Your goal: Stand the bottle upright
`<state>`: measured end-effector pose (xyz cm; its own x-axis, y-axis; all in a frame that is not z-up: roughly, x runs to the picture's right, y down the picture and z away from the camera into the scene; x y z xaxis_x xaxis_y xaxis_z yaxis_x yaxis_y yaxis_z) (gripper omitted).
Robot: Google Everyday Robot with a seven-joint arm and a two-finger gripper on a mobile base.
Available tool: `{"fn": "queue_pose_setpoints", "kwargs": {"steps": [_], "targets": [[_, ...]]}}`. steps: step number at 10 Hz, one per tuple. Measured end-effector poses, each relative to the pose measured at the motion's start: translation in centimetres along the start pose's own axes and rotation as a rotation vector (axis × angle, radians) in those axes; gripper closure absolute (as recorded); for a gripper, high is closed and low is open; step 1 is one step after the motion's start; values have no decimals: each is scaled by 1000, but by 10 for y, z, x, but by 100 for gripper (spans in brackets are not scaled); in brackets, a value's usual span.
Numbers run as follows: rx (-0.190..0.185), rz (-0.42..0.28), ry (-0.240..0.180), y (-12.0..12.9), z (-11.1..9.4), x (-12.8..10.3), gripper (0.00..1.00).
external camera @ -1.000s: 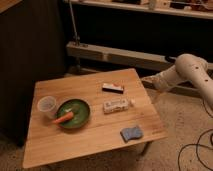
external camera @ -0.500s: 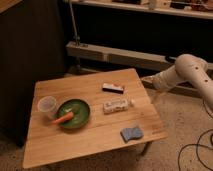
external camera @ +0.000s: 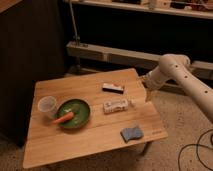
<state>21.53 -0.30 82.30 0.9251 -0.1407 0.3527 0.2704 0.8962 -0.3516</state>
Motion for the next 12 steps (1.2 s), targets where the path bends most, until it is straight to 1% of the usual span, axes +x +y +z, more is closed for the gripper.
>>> {"fn": "queue_pose_setpoints", "kwargs": {"steps": [1,2,4,5,7,8,9,10,11,12], "targets": [[-12,17,-5,-4,4,1,20],[-27,46,-40,-11,16,-3,20],[-44,124,-131,-5,32,9,20],[-52,144,-161,-1,42,11,20],[-71,160,-184,11,55,14,20],[-77,173,-207,18,61,16,20],[-75,178,-236,22,63,13,20],[-63,188,-271,27,64,12,20],[-39,213,-342,33,66,15,20],[-30,227,-394,34,68,14,20]]}}
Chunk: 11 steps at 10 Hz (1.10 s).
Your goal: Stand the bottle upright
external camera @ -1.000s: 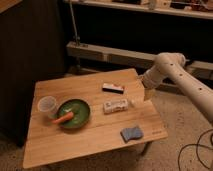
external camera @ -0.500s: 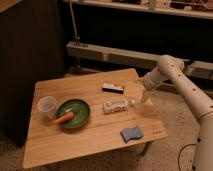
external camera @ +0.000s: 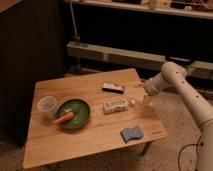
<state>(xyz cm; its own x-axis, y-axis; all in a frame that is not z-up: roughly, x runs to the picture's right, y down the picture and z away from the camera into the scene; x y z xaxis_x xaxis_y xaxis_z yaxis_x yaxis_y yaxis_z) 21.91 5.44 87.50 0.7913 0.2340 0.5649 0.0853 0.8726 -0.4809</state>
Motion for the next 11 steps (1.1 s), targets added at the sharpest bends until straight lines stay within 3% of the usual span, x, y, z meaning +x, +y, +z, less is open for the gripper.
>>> {"fn": "queue_pose_setpoints", "kwargs": {"steps": [2,7,11], "targets": [[10,25,-81,1,5,4,20],[8,33,-138,3,17,6,20],[-11,28,-198,-3,39,2,20]]}}
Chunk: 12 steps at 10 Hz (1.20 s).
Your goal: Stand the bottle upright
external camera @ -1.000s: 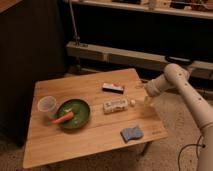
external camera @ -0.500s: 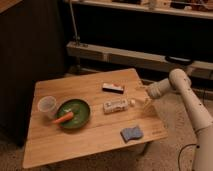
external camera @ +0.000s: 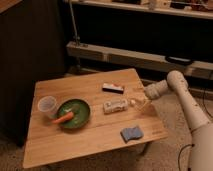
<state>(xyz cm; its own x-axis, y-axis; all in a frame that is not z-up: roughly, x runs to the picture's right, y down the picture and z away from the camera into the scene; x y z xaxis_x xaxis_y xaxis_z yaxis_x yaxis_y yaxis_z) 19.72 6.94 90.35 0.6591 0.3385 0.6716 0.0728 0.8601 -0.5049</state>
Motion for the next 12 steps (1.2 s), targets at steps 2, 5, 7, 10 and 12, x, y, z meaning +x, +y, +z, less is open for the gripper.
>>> {"fn": "queue_pose_setpoints", "kwargs": {"steps": [2,5,7,10,12], "targets": [[-12,4,-15,-1,7,1,20],[-30,6,-21,0,13,3,20],[-40,8,-27,0,19,4,20],[-45,12,-42,0,23,8,20],[-57,13,-48,0,28,8,20]]}}
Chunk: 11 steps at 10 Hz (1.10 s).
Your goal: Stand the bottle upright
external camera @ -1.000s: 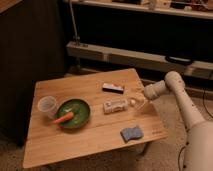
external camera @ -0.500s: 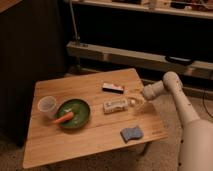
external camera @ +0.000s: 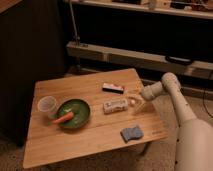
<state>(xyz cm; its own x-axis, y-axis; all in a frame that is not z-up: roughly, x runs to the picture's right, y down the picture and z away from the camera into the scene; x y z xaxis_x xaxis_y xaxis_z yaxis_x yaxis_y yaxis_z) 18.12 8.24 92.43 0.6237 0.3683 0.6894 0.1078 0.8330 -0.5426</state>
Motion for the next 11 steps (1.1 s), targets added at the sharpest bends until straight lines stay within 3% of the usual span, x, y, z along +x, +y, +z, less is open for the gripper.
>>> {"fn": "queue_pose_setpoints", "kwargs": {"steps": [2,3,9,11], "targets": [[-6,3,-2,1,2,2,20],[-10,3,-3,0,5,2,26],[-13,6,12,1,2,2,88],[-17,-34,58,-5,-9,-11,90]]}}
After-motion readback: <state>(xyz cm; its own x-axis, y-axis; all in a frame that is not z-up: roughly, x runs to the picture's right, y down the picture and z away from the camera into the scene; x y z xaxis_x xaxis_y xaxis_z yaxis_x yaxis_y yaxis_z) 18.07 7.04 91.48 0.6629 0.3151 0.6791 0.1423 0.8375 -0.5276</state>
